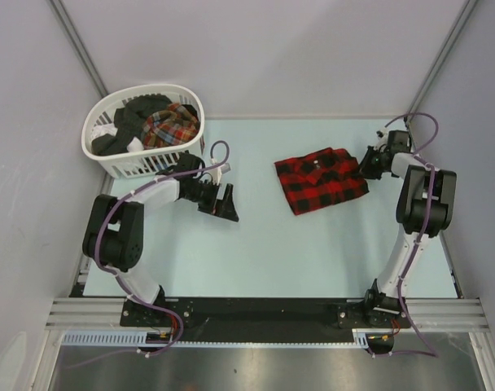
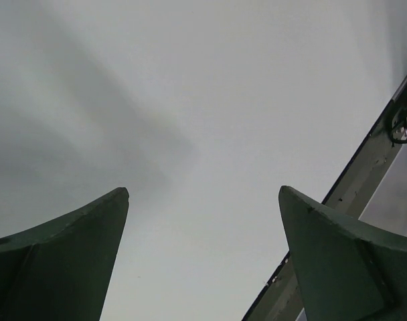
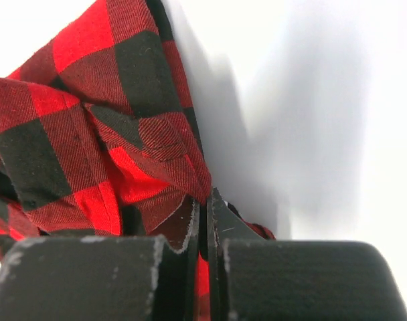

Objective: Fold and stack the long sleeve shirts
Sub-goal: Neatly place the folded shirt to the corner

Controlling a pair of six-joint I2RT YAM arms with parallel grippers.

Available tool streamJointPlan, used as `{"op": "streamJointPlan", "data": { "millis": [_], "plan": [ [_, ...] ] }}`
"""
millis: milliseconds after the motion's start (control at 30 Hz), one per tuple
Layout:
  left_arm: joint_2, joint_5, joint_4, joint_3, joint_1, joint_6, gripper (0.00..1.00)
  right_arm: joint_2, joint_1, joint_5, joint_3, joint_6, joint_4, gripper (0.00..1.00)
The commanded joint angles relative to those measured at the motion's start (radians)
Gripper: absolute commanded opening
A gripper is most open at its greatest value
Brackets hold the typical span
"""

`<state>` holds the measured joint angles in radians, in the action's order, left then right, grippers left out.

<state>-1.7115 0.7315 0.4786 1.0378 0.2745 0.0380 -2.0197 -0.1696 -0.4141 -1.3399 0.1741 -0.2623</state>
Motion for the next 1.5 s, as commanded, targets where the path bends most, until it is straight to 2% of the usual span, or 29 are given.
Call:
{"op": "streamJointPlan", "data": {
  "millis": [0,167,367,833,867,900,933,967,1100,1167,1300,1433,1467],
  "plan": [
    [0.095,0.017,0.063,0.042,-0.008,0.082,0.99,-0.088,-0.093,0.057,-0.186,-0.087,0.015,0.0],
    [0.128,-0.029,0.1,0.053,-0.008,0.095,0.99,-0.22,-0.172,0.083,-0.393,-0.062,0.031,0.0],
    [0.151,-0.055,0.111,0.061,-0.023,0.099,0.99,-0.318,-0.225,0.155,-0.556,-0.024,0.08,0.0],
    [0.135,-0.075,0.11,0.073,-0.05,0.095,0.99,-0.412,-0.269,0.235,-0.692,-0.016,0.123,0.01],
    [0.13,-0.076,0.11,0.074,-0.052,0.095,0.99,-0.41,-0.271,0.233,-0.697,-0.024,0.121,0.06],
    [0.13,-0.073,0.114,0.08,-0.054,0.095,0.99,-0.404,-0.271,0.232,-0.7,-0.031,0.124,0.2],
    [0.128,-0.073,0.114,0.082,-0.057,0.097,0.99,-0.389,-0.274,0.229,-0.693,-0.047,0.13,0.29],
    [0.128,-0.07,0.115,0.088,-0.06,0.097,0.99,-0.376,-0.274,0.221,-0.688,-0.057,0.135,0.46],
    [0.136,-0.061,0.12,0.123,-0.075,0.095,0.99,-0.309,-0.288,0.15,-0.693,-0.105,0.117,0.72],
    [0.144,-0.06,0.12,0.131,-0.078,0.1,0.99,-0.259,-0.291,0.088,-0.696,-0.149,0.103,0.78],
    [0.171,-0.067,0.111,0.14,-0.083,0.114,1.0,-0.188,-0.292,-0.038,-0.703,-0.237,0.061,0.78],
    [0.21,-0.072,0.097,0.146,-0.083,0.125,0.99,-0.168,-0.292,-0.221,-0.783,-0.3,-0.081,0.8],
    [0.222,-0.075,0.097,0.165,-0.083,0.129,1.0,-0.145,-0.292,-0.256,-0.785,-0.297,-0.125,0.84]
  ]
}}
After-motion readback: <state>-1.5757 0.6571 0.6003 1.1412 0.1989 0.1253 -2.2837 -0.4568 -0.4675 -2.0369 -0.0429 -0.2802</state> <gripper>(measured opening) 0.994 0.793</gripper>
